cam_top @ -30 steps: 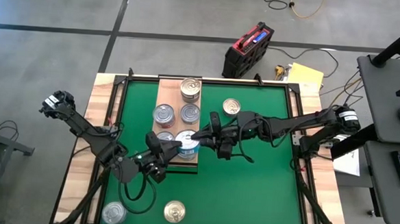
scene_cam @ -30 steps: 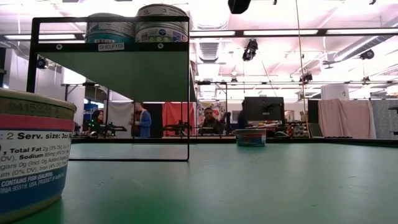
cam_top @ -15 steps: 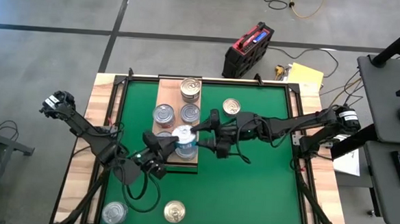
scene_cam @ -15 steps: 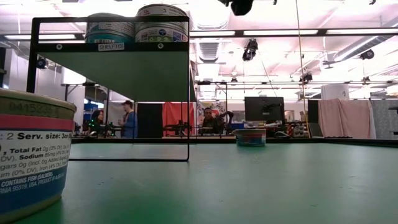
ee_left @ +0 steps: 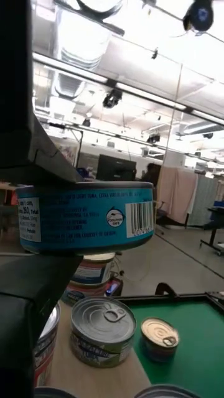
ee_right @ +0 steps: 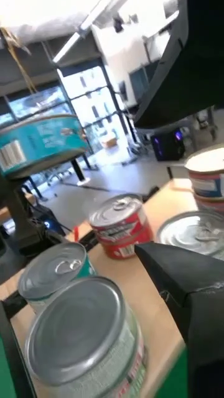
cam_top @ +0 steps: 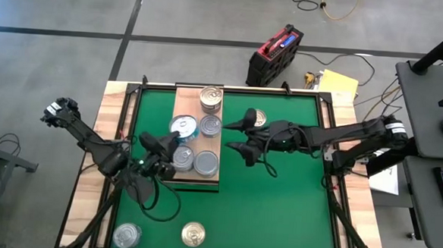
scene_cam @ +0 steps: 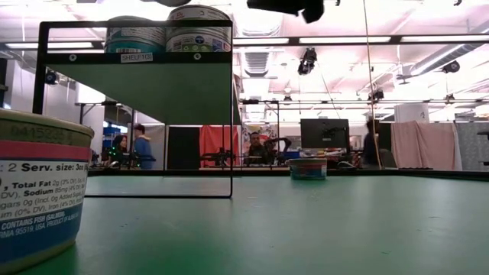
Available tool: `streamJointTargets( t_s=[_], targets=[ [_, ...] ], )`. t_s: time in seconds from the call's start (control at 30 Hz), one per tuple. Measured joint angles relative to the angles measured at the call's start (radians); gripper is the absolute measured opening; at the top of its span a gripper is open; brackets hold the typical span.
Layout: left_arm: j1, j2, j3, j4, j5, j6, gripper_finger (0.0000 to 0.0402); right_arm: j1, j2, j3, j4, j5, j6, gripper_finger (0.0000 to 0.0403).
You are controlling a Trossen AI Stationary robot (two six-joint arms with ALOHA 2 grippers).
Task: Stack canned seafood by type on shelf
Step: Put the yellow and blue tuna can on the shelf
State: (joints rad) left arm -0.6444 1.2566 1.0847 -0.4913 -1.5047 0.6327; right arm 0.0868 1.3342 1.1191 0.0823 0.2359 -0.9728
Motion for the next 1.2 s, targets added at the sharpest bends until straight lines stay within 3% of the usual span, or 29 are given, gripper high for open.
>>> streamJointTargets(
  t_s=[0.17,0.37,0.53,0.67,0.8,1.2],
  targets=[
    [0.001,-0.019,0.0,-0.107,0.003,-0.092,0.0131,0.0,-0.047,0.0,-0.062,0.001,0.048,0.0295],
    [0.02,-0.057,0.0,-0.404,0.017,-0.298,0.0131,0.0,-0.101,-0.004,-0.147,0.001,0.1,0.0294],
    [0.048,-0.088,0.0,-0.69,0.115,-0.558,0.0131,0.0,-0.113,-0.019,-0.168,0.001,0.111,0.0299],
    [0.085,-0.111,0.0,-0.801,0.182,-0.717,0.0131,0.0,-0.113,-0.023,-0.181,0.0,0.112,0.0296],
    [0.133,-0.117,0.0,-0.82,0.26,-0.75,0.0131,0.0,-0.109,-0.024,-0.182,0.0,0.112,0.0287],
    [0.253,-0.148,0.0,-0.941,0.261,-0.717,0.0134,0.0,-0.109,-0.026,-0.182,0.0,0.117,0.0284]
  ],
)
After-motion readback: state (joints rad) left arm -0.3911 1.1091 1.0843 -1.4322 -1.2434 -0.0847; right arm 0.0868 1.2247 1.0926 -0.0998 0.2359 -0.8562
